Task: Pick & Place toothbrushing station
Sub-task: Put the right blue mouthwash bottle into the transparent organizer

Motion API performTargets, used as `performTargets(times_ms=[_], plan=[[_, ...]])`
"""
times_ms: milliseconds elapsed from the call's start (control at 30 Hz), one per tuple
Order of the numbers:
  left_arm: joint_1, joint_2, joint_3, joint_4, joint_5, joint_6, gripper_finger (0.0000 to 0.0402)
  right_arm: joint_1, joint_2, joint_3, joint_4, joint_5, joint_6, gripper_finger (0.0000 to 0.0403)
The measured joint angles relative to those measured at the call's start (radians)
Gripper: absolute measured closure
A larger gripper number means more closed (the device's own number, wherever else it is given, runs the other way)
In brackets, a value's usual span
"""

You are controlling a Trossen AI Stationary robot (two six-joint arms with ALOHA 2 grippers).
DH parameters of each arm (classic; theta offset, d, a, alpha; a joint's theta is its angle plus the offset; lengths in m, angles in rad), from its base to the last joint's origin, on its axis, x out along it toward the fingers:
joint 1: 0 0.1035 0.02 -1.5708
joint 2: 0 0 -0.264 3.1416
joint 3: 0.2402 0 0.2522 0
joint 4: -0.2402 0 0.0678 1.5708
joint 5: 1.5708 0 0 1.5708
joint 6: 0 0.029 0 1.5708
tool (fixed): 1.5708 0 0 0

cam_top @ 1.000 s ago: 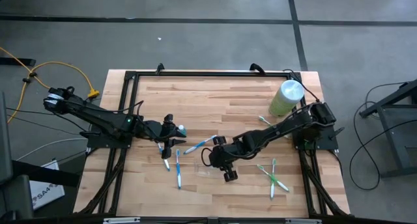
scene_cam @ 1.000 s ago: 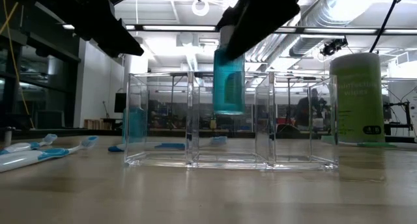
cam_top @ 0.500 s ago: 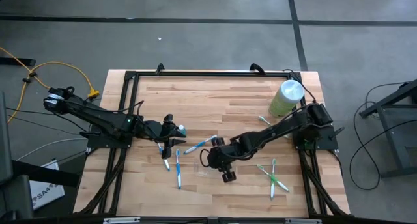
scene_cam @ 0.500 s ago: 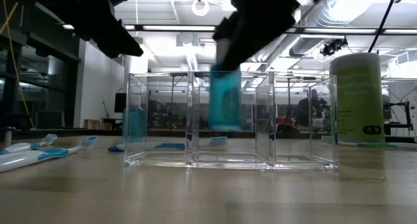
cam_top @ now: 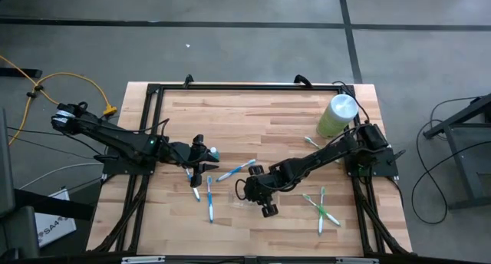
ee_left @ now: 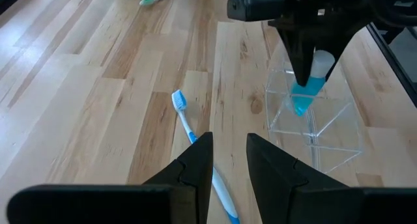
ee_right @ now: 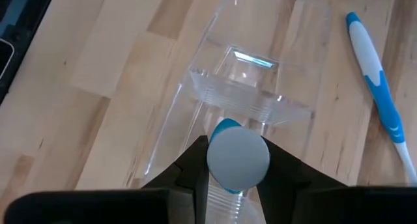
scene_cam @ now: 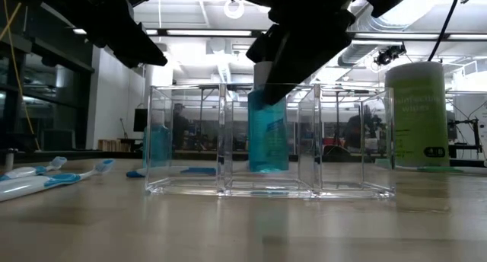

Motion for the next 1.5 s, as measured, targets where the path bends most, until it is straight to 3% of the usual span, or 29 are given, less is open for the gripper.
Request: performTargets(times_ms=[700, 933, 1500], plan=[[0.000, 0.000, 0.000, 0.000, 0.000, 0.000, 0.0314, 0.000, 0.000, 0.000, -0.001, -0.014, 0.008, 0.0305], [0.000, 0.000, 0.000, 0.000, 0.000, 0.000, 0.0314, -0.001, 0.000, 0.000, -0.020, 0.068, 0.014, 0.0306], [0.000, 0.000, 0.000, 0.000, 0.000, -0.001, 0.0314, -0.002, -0.001, 0.000, -0.021, 0.028, 0.029, 0.0302]])
